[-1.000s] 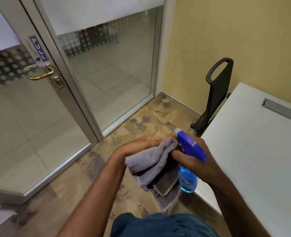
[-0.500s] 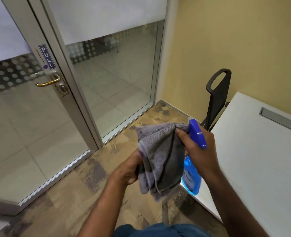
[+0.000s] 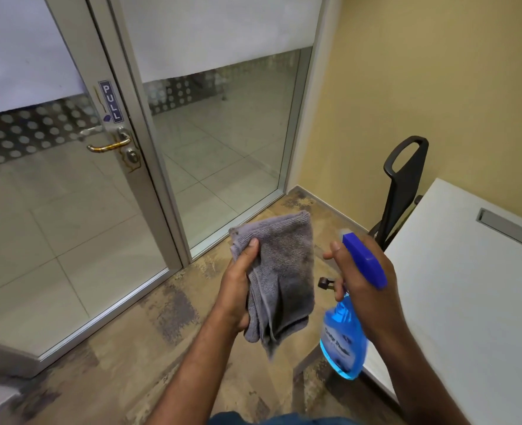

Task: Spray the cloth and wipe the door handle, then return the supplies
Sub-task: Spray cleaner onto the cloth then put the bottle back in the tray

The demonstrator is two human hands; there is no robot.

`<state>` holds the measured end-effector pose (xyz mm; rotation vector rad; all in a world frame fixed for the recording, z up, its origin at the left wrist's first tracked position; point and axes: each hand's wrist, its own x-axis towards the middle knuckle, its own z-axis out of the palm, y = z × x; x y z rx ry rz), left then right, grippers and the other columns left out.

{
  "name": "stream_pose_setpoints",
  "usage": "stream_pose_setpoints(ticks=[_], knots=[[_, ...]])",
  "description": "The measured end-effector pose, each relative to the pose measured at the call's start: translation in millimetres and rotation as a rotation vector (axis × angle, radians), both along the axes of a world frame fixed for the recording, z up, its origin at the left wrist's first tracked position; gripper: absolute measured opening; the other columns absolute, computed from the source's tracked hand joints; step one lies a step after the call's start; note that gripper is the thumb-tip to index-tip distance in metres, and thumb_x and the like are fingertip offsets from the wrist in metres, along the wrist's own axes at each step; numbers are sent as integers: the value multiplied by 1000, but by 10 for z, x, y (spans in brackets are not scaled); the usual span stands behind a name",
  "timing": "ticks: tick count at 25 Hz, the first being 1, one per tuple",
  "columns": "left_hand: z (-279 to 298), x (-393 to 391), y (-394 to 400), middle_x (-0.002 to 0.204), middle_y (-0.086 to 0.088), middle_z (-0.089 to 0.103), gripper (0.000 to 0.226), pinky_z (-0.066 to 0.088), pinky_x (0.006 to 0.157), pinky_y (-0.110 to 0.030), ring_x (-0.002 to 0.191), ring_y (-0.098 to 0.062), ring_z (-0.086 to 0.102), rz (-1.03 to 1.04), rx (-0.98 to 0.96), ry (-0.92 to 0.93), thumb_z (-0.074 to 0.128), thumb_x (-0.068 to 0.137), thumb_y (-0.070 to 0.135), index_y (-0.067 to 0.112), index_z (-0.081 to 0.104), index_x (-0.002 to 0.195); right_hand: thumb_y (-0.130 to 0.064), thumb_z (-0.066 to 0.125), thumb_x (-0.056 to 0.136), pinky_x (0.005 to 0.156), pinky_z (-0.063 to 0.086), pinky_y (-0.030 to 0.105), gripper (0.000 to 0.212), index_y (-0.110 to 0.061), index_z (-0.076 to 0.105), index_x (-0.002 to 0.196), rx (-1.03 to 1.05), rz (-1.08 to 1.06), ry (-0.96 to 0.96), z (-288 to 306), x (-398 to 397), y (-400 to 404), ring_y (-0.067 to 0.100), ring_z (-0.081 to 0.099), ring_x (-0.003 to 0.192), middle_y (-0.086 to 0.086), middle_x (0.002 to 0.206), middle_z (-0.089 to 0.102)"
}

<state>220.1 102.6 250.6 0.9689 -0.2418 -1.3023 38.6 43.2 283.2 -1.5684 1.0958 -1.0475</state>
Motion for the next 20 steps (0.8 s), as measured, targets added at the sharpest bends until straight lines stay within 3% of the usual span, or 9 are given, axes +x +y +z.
stream_pose_setpoints(ticks=[3, 7, 11, 13, 16, 20], knots=[[-27, 61, 17, 126, -23, 69, 57, 49, 103, -50, 116, -39, 67, 30, 20, 37, 57, 96, 52, 8, 65, 131, -74, 60, 78, 49, 51, 26, 62, -13, 66, 91, 35, 51, -31, 18, 50, 200, 21, 57, 44, 8, 82, 71], [-20, 143, 33, 118, -21, 73, 56, 51, 97, -46, 103, -33, 72, 31, 26, 34, 49, 95, 55, 10, 72, 119, -87, 56, 75, 51, 51, 33, 67, -21, 66, 78, 60, 127, 39, 11, 187, 386, 42, 56, 49, 20, 66, 63], [-98, 204, 15, 121, -19, 72, 60, 45, 109, -62, 113, -38, 68, 76, 56, -83, 63, 87, 61, 14, 70, 124, -78, 57, 81, 52, 52, 45, 63, -15, 67, 77, 35, 193, 72, 7, 330, 499, 38, 57, 47, 8, 71, 70], [-129, 215, -12, 121, -18, 73, 59, 44, 108, -66, 114, -40, 68, 87, 42, -115, 63, 85, 64, 18, 72, 121, -66, 56, 85, 55, 52, 48, 58, -10, 67, 75, 14, 209, 90, 8, 366, 522, 34, 56, 43, 1, 62, 68], [-119, 216, -55, 114, -17, 75, 44, 49, 105, -60, 108, -36, 71, 119, 26, -160, 54, 93, 55, 20, 74, 110, -63, 56, 88, 55, 52, 49, 55, -12, 65, 71, 4, 225, 104, -5, 363, 508, 33, 56, 42, 7, 56, 64], [-56, 173, -129, 112, -15, 76, 46, 51, 104, -57, 108, -35, 72, 133, 10, -253, 50, 92, 53, 18, 71, 114, -68, 55, 89, 54, 54, 53, 58, -14, 60, 68, 16, 255, 146, -35, 310, 429, 34, 57, 46, 12, 60, 62]])
